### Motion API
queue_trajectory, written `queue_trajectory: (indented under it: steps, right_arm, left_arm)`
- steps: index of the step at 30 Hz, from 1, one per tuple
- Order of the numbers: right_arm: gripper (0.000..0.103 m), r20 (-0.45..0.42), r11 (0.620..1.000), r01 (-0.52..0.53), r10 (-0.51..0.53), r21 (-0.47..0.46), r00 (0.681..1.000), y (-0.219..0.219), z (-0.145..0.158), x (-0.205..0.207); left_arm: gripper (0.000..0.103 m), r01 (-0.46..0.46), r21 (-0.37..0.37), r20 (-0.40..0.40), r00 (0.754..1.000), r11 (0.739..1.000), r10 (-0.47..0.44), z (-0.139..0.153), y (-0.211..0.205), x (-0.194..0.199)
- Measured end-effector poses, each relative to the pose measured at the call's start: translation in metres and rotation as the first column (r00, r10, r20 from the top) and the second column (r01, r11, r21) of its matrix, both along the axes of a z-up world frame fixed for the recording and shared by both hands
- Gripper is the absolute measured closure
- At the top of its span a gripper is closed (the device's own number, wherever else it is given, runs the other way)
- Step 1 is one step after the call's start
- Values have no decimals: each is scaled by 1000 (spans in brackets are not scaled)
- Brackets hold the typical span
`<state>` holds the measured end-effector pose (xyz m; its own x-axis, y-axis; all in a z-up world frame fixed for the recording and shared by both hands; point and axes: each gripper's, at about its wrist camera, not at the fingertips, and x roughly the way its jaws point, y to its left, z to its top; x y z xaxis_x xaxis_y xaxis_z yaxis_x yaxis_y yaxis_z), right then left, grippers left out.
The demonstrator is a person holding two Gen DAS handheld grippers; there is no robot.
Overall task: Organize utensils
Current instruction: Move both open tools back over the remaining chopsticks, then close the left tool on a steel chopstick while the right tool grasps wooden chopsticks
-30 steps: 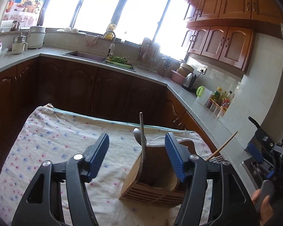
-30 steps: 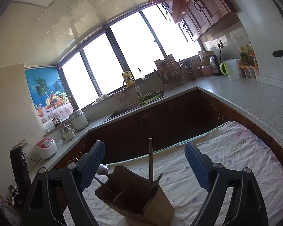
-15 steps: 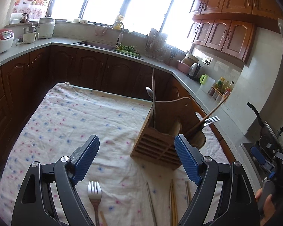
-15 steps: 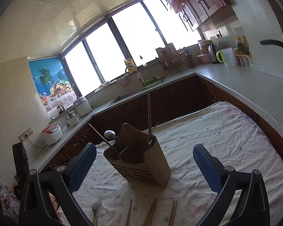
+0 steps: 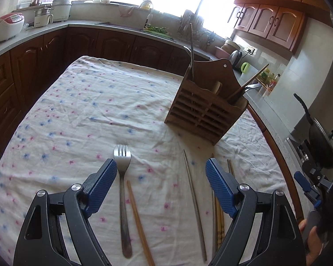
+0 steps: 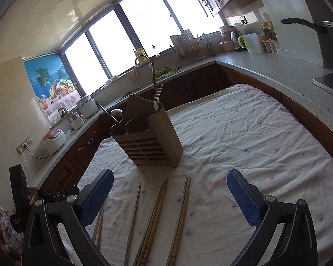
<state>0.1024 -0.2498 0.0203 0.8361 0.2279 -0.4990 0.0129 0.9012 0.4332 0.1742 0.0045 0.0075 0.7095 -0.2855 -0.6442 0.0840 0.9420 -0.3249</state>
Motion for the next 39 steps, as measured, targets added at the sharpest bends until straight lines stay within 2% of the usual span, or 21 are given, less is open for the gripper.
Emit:
queue_trajectory:
  steps: [6, 16, 18, 22, 23, 25, 27, 29, 37, 39]
  right_arm:
    - [0, -35, 1000, 1, -1, -13, 999, 3, -11, -3]
    - [2, -80, 999, -20, 16, -50, 997, 9, -22, 13]
    - [9, -95, 998, -18, 12, -65, 995, 10, -25, 18]
    - [36, -154, 997, -28, 16, -77, 988, 11, -36, 33]
    - [45, -169, 996, -34, 20, -78, 985, 11, -39, 38]
    - [53, -201, 996, -50, 34, -75, 979, 12, -46, 46]
    - [57, -227, 995, -66, 48, -71, 973, 14, -52, 54]
    - [66, -243, 994, -85, 66, -67, 968, 18, -57, 59]
    - [83, -284, 985, -164, 141, -59, 948, 37, -69, 78]
    - [84, -300, 983, -174, 147, -65, 943, 41, -73, 83]
  left_arm:
    - [19, 11, 9, -31, 999, 1000, -11, -11, -6, -5]
    - [19, 40, 40, -53, 998, 998, -38, -14, -20, 10]
    - [19, 44, 50, -61, 997, 998, -41, -16, -23, 16]
    - [20, 57, 81, -84, 995, 995, -50, -21, -32, 27]
    - [22, 64, 94, -90, 994, 994, -55, -23, -35, 30]
    - [29, 82, 111, -103, 992, 990, -71, -26, -41, 36]
    - [39, 100, 119, -124, 989, 988, -85, -30, -47, 42]
    - [45, 114, 122, -144, 985, 986, -96, -35, -52, 48]
    - [51, 142, 123, -185, 976, 982, -118, -46, -64, 64]
    - [52, 149, 125, -192, 974, 981, -123, -48, -66, 67]
